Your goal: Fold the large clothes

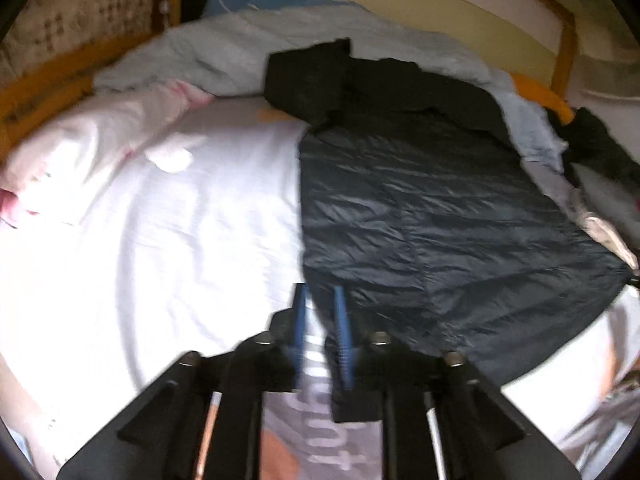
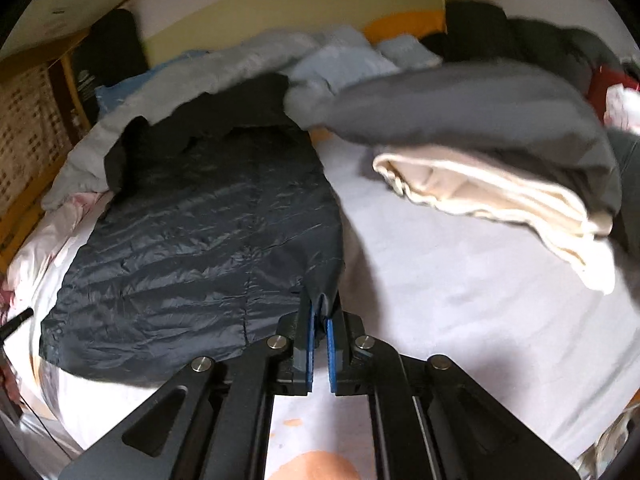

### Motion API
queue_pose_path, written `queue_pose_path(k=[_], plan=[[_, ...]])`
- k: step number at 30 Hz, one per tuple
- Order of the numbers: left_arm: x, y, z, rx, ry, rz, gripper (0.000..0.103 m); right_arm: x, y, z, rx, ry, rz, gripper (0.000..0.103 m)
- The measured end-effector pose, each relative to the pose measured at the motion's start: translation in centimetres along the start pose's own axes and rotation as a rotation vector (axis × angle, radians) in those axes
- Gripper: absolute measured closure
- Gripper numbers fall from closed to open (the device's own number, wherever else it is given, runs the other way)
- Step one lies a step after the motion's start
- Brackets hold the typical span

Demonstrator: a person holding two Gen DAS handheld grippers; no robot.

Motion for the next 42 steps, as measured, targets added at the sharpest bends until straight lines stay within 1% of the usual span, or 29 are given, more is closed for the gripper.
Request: queue_pose_path(k=[1, 2, 3, 4, 6, 7, 9, 10, 11, 12, 14, 15, 18, 20, 22, 25, 27, 28, 30, 32, 33, 36, 37, 38, 39, 40, 41, 42], plan=[[-0.1, 0.3, 0.0, 0.017, 0.000, 0.006, 0.072, 0.2, 0.2, 0.0, 0.002, -0.013, 0.016, 0.097], [-0.3, 0.9, 0.3, 0.047, -0.001, 0.008, 0.062, 0.6, 0.4, 0.3, -0.006, -0.047, 0.040, 0.093], [-0.5, 1.5, 0.7, 0.078, 0.000, 0.008, 0.055, 0.9, 0.4, 0.9, -0.017, -0.080, 0.063, 0.091], [-0.6, 2.0, 1.1, 0.098, 0.000, 0.011, 0.051, 1.3, 0.7, 1.1, -0.023, -0.106, 0.077, 0.088], [-1.3, 3.1, 2.6, 0.123, -0.012, 0.047, 0.036, 1.5, 0.8, 1.3, -0.039, -0.124, 0.078, 0.085], [-1.5, 3.5, 3.3, 0.131, -0.016, 0.072, 0.033, 1.4, 0.8, 1.4, -0.053, -0.126, 0.081, 0.082], [-1.8, 4.4, 4.8, 0.163, -0.034, 0.085, 0.022, 1.0, 0.8, 0.9, -0.080, -0.110, 0.096, 0.067], [-1.6, 4.9, 5.3, 0.193, -0.044, 0.080, 0.021, 0.5, 0.6, 1.3, -0.086, -0.099, 0.105, 0.049], [-1.4, 5.5, 5.7, 0.236, -0.040, 0.058, 0.021, 0.2, 0.5, 1.2, -0.089, -0.085, 0.115, 0.035], [-1.3, 5.9, 5.9, 0.279, -0.027, 0.030, 0.021, 0.0, 0.5, 1.1, -0.090, -0.075, 0.123, 0.032], [-1.1, 6.1, 6.4, 0.341, -0.002, -0.030, 0.021, 0.2, 0.4, 1.0, -0.092, -0.082, 0.125, 0.032], [-0.8, 6.0, 6.8, 0.353, -0.008, -0.039, 0.021, 0.4, 0.1, 1.1, -0.096, -0.088, 0.122, 0.032], [0.3, 5.6, 7.6, 0.358, -0.044, -0.040, 0.021, 0.7, -1.2, 1.5, -0.143, -0.095, 0.120, 0.032], [0.8, 5.0, 7.6, 0.345, -0.042, -0.067, 0.021, 0.7, -2.4, 1.5, -0.198, -0.086, 0.128, 0.032], [0.6, 4.0, 6.9, 0.287, -0.007, -0.080, 0.021, 0.8, -3.5, 1.6, -0.247, -0.077, 0.139, 0.032], [-0.6, 2.6, 4.9, 0.149, 0.069, -0.017, 0.021, 0.9, -5.0, 2.0, -0.322, -0.062, 0.149, 0.031], [-0.9, 2.1, 3.9, 0.083, 0.087, 0.037, 0.021, 1.1, -5.9, 2.7, -0.339, -0.036, 0.152, 0.031], [-0.8, 2.0, 3.6, 0.063, 0.086, 0.041, 0.021, 1.2, -6.2, 3.0, -0.341, -0.024, 0.154, 0.031], [-0.2, 1.9, 3.2, 0.066, 0.083, 0.002, 0.021, 1.4, -7.9, 4.1, -0.394, 0.001, 0.140, 0.031], [0.2, 1.8, 2.7, 0.086, 0.098, -0.070, 0.021, 1.5, -10.7, 5.5, -0.518, 0.013, 0.103, 0.031], [0.3, 1.6, 2.3, 0.085, 0.120, -0.105, 0.021, 1.7, -12.2, 6.5, -0.602, 0.006, 0.086, 0.031], [-0.4, 0.5, 0.5, 0.052, 0.210, -0.175, 0.021, 2.6, -14.7, 9.0, -0.772, -0.021, 0.073, 0.029], [-0.8, -0.1, -0.2, 0.028, 0.227, -0.187, 0.021, 2.9, -15.1, 9.4, -0.795, -0.030, 0.073, 0.028], [-1.1, -0.6, -0.4, -0.003, 0.224, -0.187, 0.021, 3.3, -15.2, 9.8, -0.813, -0.040, 0.078, 0.028], [-1.2, -1.4, -0.8, -0.051, 0.198, -0.169, 0.021, 3.8, -15.1, 9.9, -0.815, -0.038, 0.105, 0.028], [-1.2, -1.9, -1.1, -0.095, 0.183, -0.133, 0.021, 4.0, -14.8, 9.7, -0.807, -0.020, 0.147, 0.028], [-1.4, -2.4, -1.3, -0.137, 0.178, -0.098, 0.021, 4.1, -14.2, 9.1, -0.788, 0.010, 0.203, 0.028], [-1.3, -2.9, -1.4, -0.161, 0.170, -0.093, 0.021, 4.1, -13.3, 8.2, -0.748, 0.053, 0.266, 0.028]])
Point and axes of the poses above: each gripper's, at about its wrist camera, not at the fingertips, and x roughly the way its jaws point, y to its right, z to its underside, the point moved 8 cm from there along x, roughly the way its jaws point, and after that the axes turned 10 degrees about -z, right-handed, at the moved point
